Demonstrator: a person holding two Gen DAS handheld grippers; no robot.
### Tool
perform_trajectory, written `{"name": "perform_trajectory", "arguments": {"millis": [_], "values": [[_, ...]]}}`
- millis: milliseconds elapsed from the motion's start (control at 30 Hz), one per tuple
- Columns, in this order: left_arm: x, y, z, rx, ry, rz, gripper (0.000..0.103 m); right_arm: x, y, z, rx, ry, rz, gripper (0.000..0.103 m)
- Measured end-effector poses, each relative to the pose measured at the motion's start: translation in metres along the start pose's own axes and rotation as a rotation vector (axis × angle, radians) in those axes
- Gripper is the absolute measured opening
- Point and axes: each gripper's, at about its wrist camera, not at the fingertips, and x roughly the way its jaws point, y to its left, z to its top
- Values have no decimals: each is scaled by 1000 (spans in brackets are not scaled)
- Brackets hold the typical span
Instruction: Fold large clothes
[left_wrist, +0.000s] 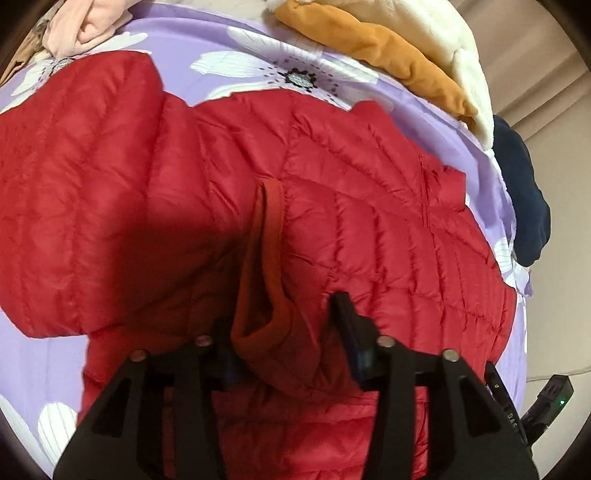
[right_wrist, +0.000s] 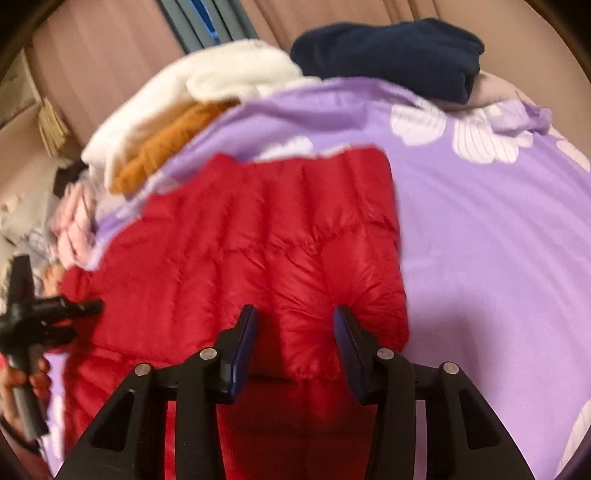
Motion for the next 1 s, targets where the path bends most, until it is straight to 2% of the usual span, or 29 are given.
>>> {"name": "perform_trajectory", "arguments": {"millis": [100, 200, 300, 333, 367, 400, 500, 567, 667, 800, 833, 867, 933, 1000], "values": [[-17, 10, -1, -27, -29, 9, 55, -6, 2, 1, -15, 1, -26, 46], [-46, 20, -5, -37, -94, -2, 54, -23, 12, 4, -43, -33, -30, 46], [-63, 15, -6, -17, -134, -63, 53, -38, 22, 6, -85, -101, 6, 46], [-65, 8, -9, 4, -140, -89, 51, -38, 23, 7, -93, -107, 20, 46], [-63, 1, -10, 24, -141, -102, 44, -37, 29, 8, -105, -104, 40, 46], [-59, -7, -12, 50, -135, -109, 34, -33, 32, 8, -112, -93, 45, 46], [-37, -21, -20, 98, -85, -92, 17, -15, 39, 3, -130, -53, 18, 46], [-16, -16, -24, 73, -43, -59, 16, 0, 36, -3, -119, -9, -8, 46], [10, -3, -29, 33, 16, -47, 15, 12, 30, -9, -88, 29, -5, 46], [5, 7, -24, -16, 20, -96, 13, 16, 34, -12, -100, 44, -30, 46], [0, 11, -23, -41, 23, -114, 14, 14, 36, -12, -101, 42, -34, 46], [-10, 16, -25, -64, 18, -140, 20, 11, 37, -12, -94, 39, -32, 46], [-33, 26, -27, -81, -19, -180, 35, 1, 35, -12, -54, 34, -6, 46], [-60, 43, -33, -95, -88, -163, 76, -15, 32, -13, -26, 11, 33, 46]]}}
